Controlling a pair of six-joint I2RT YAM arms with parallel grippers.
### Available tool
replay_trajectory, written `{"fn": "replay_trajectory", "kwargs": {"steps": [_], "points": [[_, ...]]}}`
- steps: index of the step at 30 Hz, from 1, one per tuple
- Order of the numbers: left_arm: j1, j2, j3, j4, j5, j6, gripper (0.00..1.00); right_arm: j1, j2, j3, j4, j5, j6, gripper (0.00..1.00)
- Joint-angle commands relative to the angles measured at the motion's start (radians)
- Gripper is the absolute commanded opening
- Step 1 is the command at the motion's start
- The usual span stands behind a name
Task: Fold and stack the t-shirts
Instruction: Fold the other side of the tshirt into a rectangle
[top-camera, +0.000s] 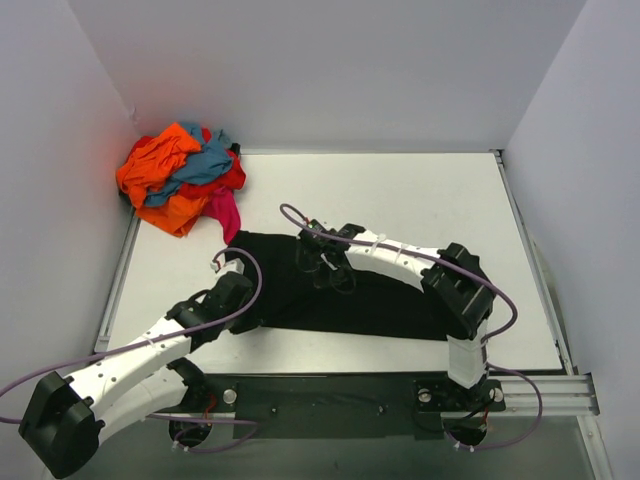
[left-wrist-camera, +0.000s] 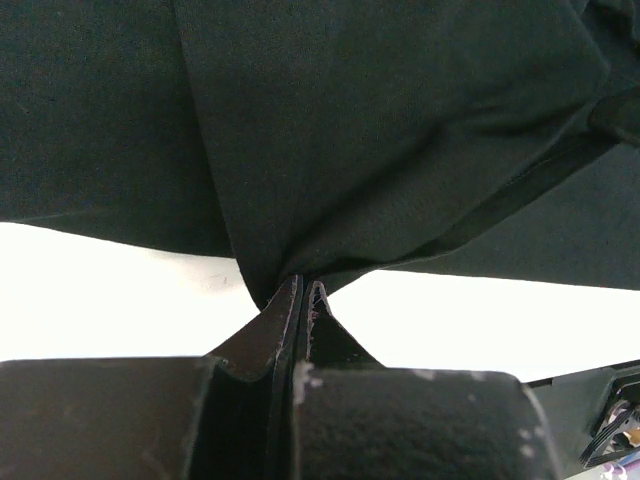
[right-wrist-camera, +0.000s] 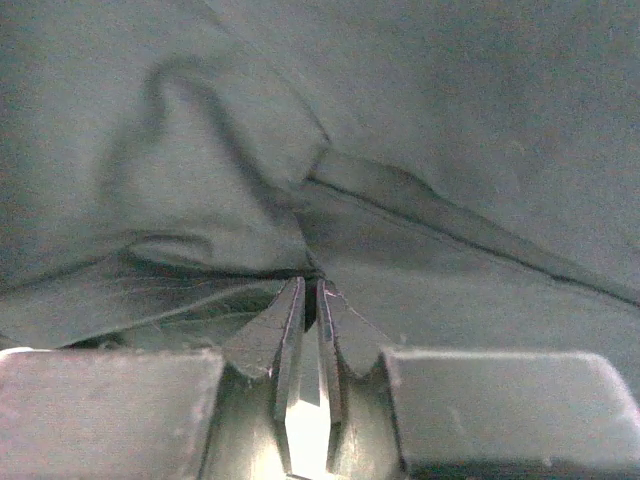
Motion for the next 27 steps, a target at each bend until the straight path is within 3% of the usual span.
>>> {"fn": "replay_trajectory", "kwargs": {"steps": [1,10,11,12,13,14,16,22,27], "points": [[-0.007,-0.019,-0.005,-0.020,0.006,0.000,0.00,-0.003,-0.065,-0.097,0.007,0.031,0.072,0.06],[-0.007,-0.033,-0.025,-0.029,0.032,-0.015,0.00,-0.005,-0.149,-0.209,0.045,0.025,0.129,0.10],[-0.008,-0.035,-0.022,-0.035,0.034,-0.018,0.05,-0.005,-0.154,-0.221,0.048,0.017,0.133,0.14],[-0.008,-0.039,-0.020,-0.040,0.044,-0.018,0.21,-0.005,-0.164,-0.227,0.056,0.015,0.141,0.22],[-0.008,-0.041,-0.014,-0.051,0.049,-0.020,0.25,-0.005,-0.175,-0.247,0.065,0.012,0.144,0.25],[-0.008,-0.053,-0.009,-0.065,0.054,-0.023,0.36,-0.003,-0.192,-0.257,0.082,0.008,0.147,0.30],[-0.008,-0.085,0.008,-0.106,0.044,-0.032,0.45,-0.005,-0.212,-0.275,0.094,0.008,0.150,0.37],[0.011,-0.186,0.092,-0.216,-0.035,-0.035,0.47,-0.008,-0.179,-0.252,0.124,-0.031,0.161,0.39],[0.105,-0.133,0.097,-0.181,-0.028,-0.006,0.44,-0.006,-0.119,-0.215,0.131,-0.041,0.185,0.34]]}}
